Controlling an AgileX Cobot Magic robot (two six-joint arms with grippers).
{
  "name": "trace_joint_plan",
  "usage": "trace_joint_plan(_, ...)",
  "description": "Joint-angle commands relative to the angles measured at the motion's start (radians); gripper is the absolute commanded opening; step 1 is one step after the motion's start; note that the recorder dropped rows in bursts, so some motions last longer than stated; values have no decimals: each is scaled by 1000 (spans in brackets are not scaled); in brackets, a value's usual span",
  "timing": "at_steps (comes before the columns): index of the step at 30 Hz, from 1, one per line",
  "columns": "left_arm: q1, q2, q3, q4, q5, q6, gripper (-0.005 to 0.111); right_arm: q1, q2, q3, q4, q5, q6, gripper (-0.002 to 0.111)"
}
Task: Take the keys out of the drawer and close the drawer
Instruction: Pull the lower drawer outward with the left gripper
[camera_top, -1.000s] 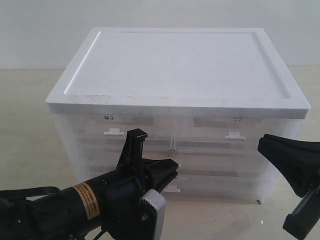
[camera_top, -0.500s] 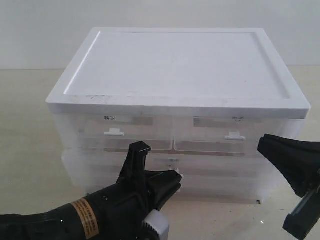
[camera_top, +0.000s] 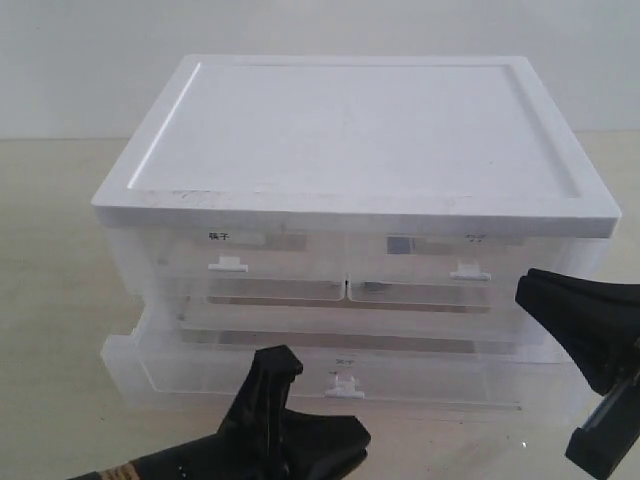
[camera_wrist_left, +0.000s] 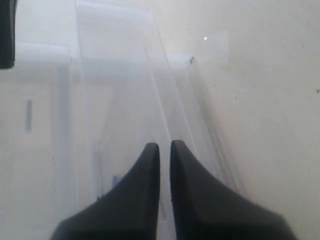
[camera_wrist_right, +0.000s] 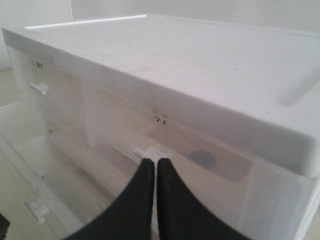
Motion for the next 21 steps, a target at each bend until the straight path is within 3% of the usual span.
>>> trace_joint_plan(1,-46,-37,8,1,119,-20,4,0,-1,-7,1,11,-5,0)
trace_joint_plan(6,-96,-49,8,1,117,-69,4,0,-1,-7,1,11,-5,0)
trace_joint_plan(10,-138,-95,8,-20,20,-263,5,0,-1,-7,1,11,-5,0)
trace_joint_plan(13,-142,-153,0,-119,-9,-402,17,0,-1,-7,1,11,-5,0)
trace_joint_plan(15,-142,-201,-29,-289,30,-465,30,0,-1,-7,1,11,-5,0)
trace_joint_plan(17,-139,-245,-74,-458,149,-395,45,0,-1,-7,1,11,-5,0)
trace_joint_plan(18,-132,-266,-105,-541,242,-276,52,0,-1,-7,1,11,-5,0)
trace_joint_plan(21,-115,-299,-195,-755,476,-36,60,0,-1,-7,6,11,-5,0)
